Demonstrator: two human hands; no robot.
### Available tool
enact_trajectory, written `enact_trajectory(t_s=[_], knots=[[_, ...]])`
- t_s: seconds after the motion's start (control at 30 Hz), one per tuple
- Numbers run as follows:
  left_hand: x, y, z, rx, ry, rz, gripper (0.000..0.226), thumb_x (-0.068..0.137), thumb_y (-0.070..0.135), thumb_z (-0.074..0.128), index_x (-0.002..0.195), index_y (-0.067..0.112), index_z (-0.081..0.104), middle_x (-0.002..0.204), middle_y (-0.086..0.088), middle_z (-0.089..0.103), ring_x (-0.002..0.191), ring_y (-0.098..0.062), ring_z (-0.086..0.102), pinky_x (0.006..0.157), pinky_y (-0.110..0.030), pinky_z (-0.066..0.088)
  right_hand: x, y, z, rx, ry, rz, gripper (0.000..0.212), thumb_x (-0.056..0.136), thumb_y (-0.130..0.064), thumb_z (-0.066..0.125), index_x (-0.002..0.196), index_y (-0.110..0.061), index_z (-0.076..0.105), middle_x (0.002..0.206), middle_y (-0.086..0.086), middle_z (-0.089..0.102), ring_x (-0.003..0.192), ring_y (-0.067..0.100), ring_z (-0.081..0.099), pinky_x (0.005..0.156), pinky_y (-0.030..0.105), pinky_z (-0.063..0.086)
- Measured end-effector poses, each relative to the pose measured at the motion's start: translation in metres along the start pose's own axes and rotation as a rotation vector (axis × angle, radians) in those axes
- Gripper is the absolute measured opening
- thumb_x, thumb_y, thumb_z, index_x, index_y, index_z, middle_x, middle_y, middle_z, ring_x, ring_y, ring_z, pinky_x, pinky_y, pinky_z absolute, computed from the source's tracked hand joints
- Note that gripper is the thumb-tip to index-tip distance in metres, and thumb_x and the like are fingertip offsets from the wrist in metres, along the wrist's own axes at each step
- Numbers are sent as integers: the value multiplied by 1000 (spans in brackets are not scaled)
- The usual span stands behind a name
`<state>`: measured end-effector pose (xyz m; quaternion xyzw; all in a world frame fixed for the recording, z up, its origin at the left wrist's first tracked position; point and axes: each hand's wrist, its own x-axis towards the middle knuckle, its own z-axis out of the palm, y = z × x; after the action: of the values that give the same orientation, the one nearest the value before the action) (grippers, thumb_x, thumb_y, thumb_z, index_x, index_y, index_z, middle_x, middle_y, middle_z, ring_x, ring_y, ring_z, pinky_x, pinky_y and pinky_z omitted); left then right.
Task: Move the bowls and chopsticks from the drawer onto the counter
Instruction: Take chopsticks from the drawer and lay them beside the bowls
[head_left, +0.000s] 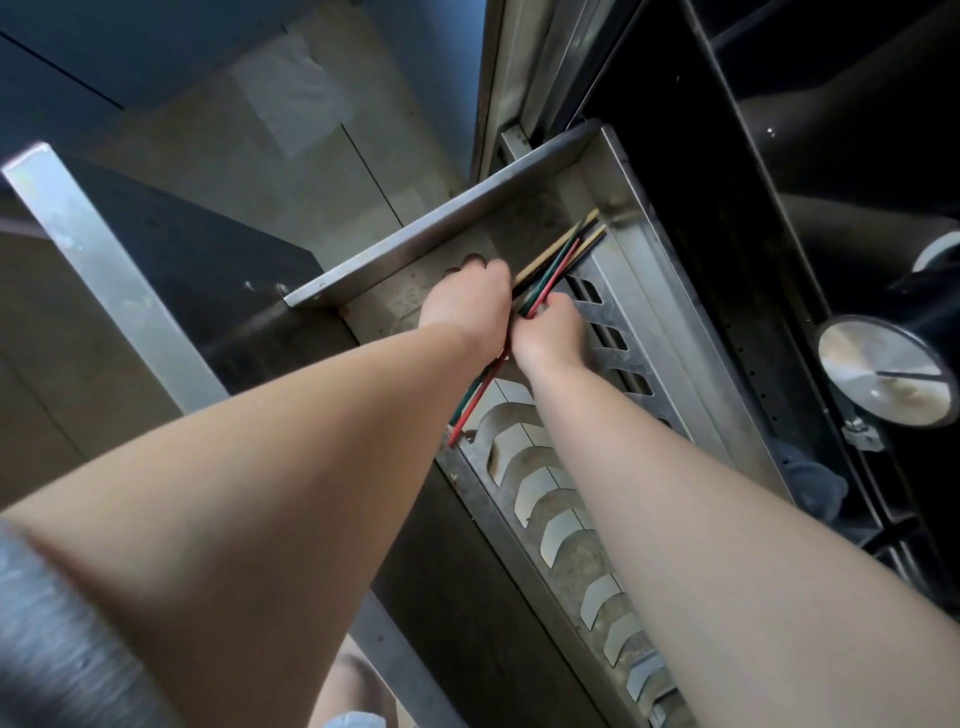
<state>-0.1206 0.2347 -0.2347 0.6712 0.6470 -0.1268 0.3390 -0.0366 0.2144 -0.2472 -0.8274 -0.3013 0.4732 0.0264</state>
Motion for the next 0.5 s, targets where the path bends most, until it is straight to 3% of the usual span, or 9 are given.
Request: enact_trajectory(t_s=[0.1, 0.2, 0.4, 0.5], knots=[[2, -1, 0, 41, 9, 19, 27, 95, 15, 51, 120, 6, 49, 113, -16, 53, 87, -30, 50, 69, -34, 37, 2, -4, 3, -56, 22, 4, 23, 92, -26, 52, 112, -14, 54, 112, 8, 64, 92, 30, 59, 70, 31, 39], [7, -2, -2, 101, 2, 49, 27, 97, 15, 49, 122, 6, 52, 113, -15, 55, 90, -28, 54, 69, -33, 38, 3, -6, 5, -40, 33, 12, 21, 93, -24, 50, 111, -14, 57, 108, 7, 65, 85, 27, 55, 70, 32, 39], [16, 1, -8, 231, -54, 103, 22, 97, 16, 49, 113, 5, 61, 88, -8, 48, 77, -24, 47, 67, -32, 39, 7, -11, 4, -8, 42, 76, 23, 93, -23, 50, 109, -11, 62, 108, 8, 67, 80, 28, 51, 69, 28, 37], [20, 2, -10, 214, -99, 98, 21, 96, 18, 51, 108, 7, 64, 86, -6, 50, 77, -25, 49, 67, -32, 41, 11, -13, -2, -26, 36, 112, 31, 92, -32, 54, 110, -9, 65, 116, 12, 67, 94, 32, 59, 71, 28, 37]])
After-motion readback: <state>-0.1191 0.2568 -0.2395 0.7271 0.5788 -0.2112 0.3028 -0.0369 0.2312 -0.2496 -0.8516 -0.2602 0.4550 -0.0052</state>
